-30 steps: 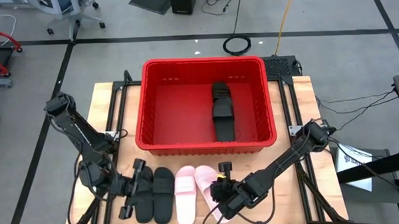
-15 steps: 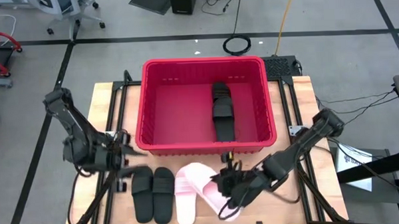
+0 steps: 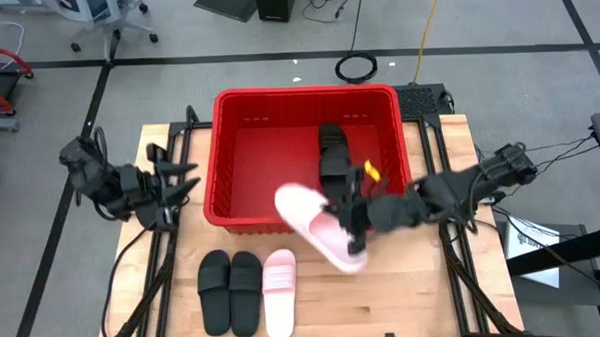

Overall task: Pick and place slides into bin
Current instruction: Put the right pink slide into the red bin

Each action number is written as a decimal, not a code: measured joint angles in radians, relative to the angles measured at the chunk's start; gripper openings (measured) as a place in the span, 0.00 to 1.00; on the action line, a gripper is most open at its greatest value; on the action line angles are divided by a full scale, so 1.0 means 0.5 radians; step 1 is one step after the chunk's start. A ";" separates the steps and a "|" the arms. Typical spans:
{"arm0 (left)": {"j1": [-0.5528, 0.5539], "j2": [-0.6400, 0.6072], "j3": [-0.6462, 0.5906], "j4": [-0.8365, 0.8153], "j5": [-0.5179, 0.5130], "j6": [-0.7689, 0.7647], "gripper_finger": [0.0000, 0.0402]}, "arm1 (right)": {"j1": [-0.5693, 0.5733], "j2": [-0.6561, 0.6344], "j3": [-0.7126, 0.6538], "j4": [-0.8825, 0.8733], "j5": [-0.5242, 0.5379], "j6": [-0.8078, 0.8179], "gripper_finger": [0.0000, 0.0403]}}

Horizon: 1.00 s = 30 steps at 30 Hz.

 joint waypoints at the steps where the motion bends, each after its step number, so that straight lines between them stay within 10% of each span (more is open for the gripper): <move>1: 0.024 -0.024 0.000 -0.038 0.000 0.000 0.37 | -0.065 -0.004 0.000 0.000 -0.001 -0.034 0.00; 15: 0.520 -0.067 0.000 -0.048 0.307 0.014 0.37 | -0.871 0.091 -0.093 0.122 -0.013 -0.176 0.00; 30: 1.322 0.226 0.000 0.009 0.781 -0.248 0.37 | -1.209 0.251 -0.525 0.737 -0.114 -0.280 0.00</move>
